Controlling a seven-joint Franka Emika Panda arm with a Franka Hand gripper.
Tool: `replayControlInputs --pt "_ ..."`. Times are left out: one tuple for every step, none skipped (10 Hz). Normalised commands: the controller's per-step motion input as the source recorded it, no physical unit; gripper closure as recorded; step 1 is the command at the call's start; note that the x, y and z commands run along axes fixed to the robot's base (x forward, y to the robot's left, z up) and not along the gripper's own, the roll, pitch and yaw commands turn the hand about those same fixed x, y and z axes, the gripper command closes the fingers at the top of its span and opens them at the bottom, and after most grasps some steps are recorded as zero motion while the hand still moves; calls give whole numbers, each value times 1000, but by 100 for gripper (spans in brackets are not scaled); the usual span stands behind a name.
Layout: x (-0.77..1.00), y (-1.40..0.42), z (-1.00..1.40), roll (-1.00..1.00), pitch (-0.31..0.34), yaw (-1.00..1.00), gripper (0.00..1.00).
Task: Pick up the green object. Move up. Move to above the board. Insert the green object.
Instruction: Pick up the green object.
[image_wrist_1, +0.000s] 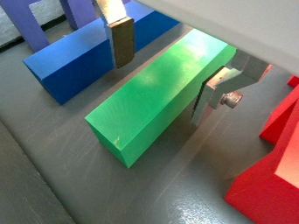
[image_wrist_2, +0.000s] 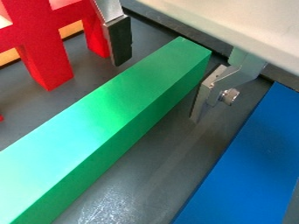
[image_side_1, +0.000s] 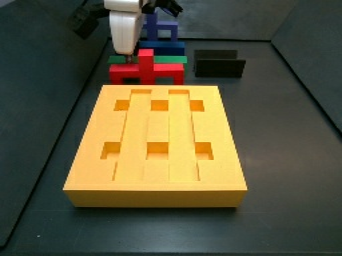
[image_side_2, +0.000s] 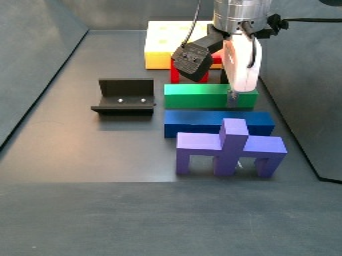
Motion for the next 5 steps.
replayControlInputs --pt "94 0 -197 -21 -43 0 0" --pt "123 0 -194 -24 -34 0 0" --pt "89 6 -120 -19 -14 0 0" --pt "0 0 0 0 0 0 0" --pt "0 0 0 0 0 0 100"
